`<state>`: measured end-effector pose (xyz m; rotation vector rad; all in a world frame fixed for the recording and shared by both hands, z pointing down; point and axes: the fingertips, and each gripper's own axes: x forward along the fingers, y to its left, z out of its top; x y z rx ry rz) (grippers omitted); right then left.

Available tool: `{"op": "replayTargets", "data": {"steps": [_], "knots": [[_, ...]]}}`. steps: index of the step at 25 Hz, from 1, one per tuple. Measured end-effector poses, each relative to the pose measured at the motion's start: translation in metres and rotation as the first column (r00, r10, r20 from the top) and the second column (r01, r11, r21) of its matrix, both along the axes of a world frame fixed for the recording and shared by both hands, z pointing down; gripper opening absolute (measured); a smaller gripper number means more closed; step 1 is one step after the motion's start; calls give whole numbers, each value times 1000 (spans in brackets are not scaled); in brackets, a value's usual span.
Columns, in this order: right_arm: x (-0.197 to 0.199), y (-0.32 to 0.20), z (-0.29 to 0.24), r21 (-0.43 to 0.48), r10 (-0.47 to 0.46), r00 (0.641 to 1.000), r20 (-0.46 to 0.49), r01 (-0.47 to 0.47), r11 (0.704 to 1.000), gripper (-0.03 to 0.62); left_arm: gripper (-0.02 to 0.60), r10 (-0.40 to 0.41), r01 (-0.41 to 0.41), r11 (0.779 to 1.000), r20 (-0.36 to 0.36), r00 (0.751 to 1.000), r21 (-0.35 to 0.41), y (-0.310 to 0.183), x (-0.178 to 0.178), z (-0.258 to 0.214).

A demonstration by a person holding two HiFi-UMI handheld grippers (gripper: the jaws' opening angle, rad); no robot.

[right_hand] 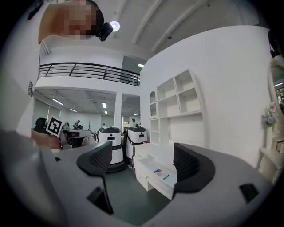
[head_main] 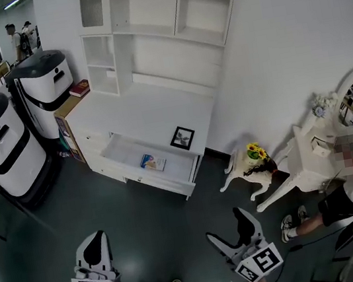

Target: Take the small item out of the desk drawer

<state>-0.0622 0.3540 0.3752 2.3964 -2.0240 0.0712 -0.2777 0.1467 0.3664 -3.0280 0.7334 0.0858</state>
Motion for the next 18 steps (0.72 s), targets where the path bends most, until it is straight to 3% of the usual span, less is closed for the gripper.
{"op": "replayTargets", "data": {"steps": [10, 18], "knots": [[22, -8, 22, -59, -56, 998, 14, 57, 997, 442, 16, -40, 40, 999, 24, 999, -32, 0, 14, 18], [56, -54, 41, -117, -72, 997, 17, 73, 990, 442, 17, 12, -9, 997, 34, 999, -81, -40, 73, 46]]}}
